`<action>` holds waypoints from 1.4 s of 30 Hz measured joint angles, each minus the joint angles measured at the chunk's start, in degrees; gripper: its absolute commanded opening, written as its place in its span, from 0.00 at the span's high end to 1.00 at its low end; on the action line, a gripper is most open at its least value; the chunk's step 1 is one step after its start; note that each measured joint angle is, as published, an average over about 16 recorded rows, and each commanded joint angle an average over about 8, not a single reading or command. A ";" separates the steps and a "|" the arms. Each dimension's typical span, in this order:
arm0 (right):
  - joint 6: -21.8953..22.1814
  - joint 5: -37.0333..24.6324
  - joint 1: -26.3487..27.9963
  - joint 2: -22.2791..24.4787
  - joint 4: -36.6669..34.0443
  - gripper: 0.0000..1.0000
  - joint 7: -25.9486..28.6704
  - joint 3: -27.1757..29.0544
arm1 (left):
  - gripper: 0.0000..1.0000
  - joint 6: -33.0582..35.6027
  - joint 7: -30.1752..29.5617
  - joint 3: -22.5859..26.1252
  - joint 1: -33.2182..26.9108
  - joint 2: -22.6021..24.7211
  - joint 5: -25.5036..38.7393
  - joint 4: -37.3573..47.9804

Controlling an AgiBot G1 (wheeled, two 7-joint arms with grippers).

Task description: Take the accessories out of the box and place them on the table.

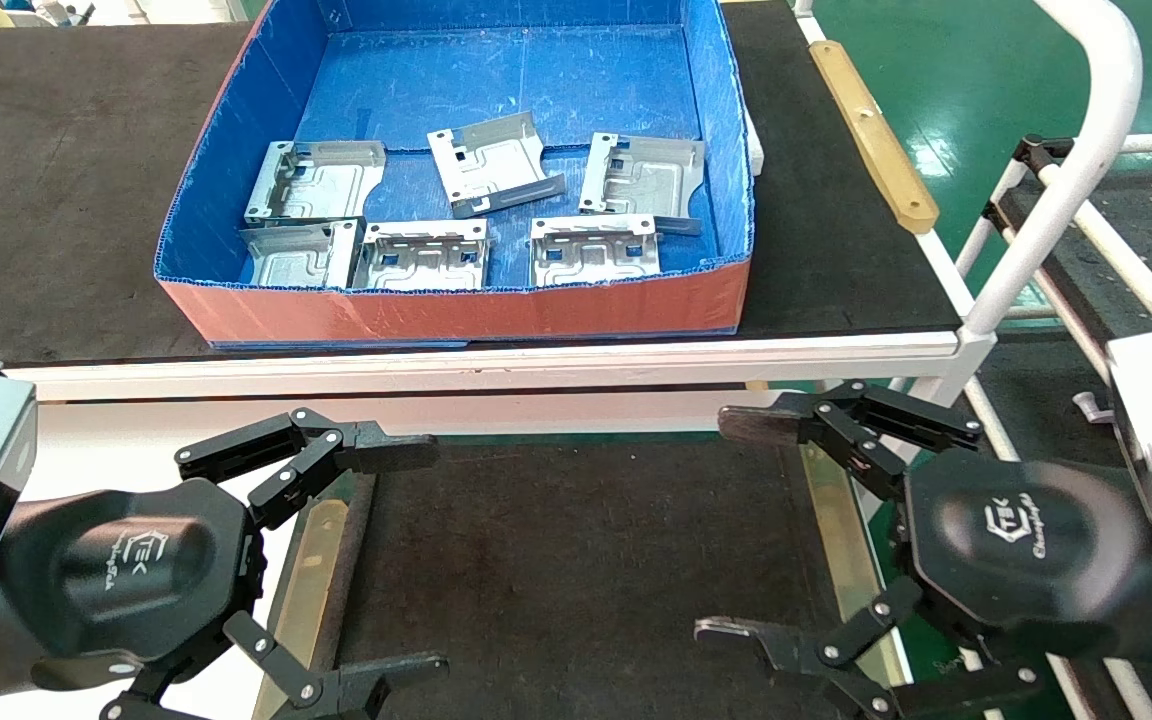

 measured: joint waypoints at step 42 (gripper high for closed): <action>0.00 0.00 0.00 0.00 -0.01 0.00 0.00 0.00 | 0.00 -6.95 -2.16 0.71 -9.73 3.15 5.28 6.10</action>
